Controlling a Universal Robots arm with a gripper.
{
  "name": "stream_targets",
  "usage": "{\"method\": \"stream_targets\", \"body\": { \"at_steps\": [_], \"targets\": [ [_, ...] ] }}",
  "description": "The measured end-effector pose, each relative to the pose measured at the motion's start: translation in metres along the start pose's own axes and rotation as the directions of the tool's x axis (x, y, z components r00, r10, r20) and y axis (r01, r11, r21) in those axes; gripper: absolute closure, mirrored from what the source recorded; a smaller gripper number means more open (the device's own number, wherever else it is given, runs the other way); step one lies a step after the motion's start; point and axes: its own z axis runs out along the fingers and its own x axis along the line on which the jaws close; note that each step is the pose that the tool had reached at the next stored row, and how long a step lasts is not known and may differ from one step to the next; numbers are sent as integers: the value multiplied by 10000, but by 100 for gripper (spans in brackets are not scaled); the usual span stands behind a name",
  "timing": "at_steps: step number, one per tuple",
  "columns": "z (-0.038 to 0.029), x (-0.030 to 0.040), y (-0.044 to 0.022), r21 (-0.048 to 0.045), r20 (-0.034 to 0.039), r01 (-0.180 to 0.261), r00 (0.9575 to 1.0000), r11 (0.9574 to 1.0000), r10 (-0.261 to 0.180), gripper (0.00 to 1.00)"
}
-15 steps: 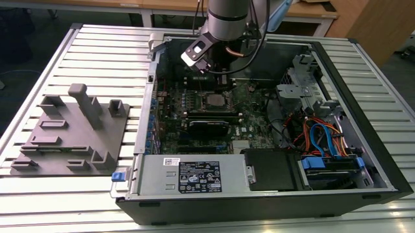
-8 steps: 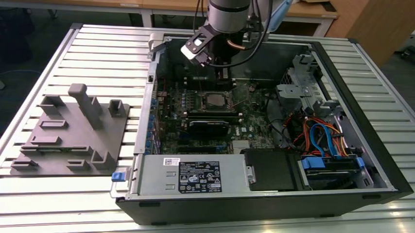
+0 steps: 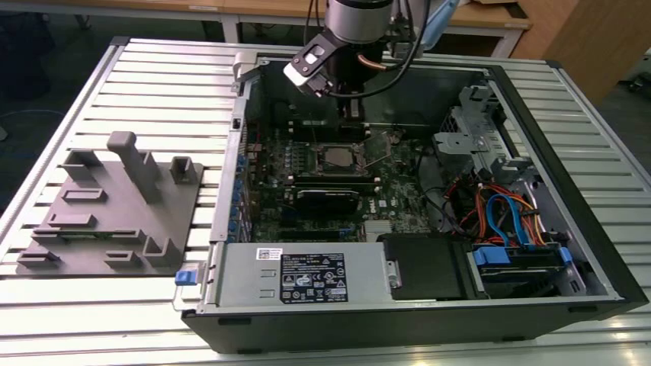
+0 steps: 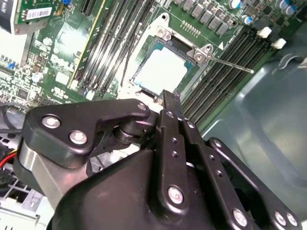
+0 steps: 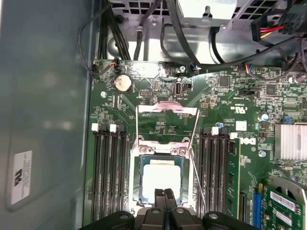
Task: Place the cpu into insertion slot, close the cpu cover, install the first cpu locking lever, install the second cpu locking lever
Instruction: 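Close the cpu cover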
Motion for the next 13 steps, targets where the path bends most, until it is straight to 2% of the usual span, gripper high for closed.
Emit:
{"method": "stream_targets", "body": {
  "at_steps": [3,8,10,13],
  "targets": [
    [-53,0,2,1,2,0,10000,10000,0,90],
    [-54,0,3,0,-18,0,10000,10000,0,90],
    [-53,0,21,0,-19,0,10000,10000,0,90],
    [-51,-1,82,0,-19,0,10000,10000,0,90]
  ]
}}
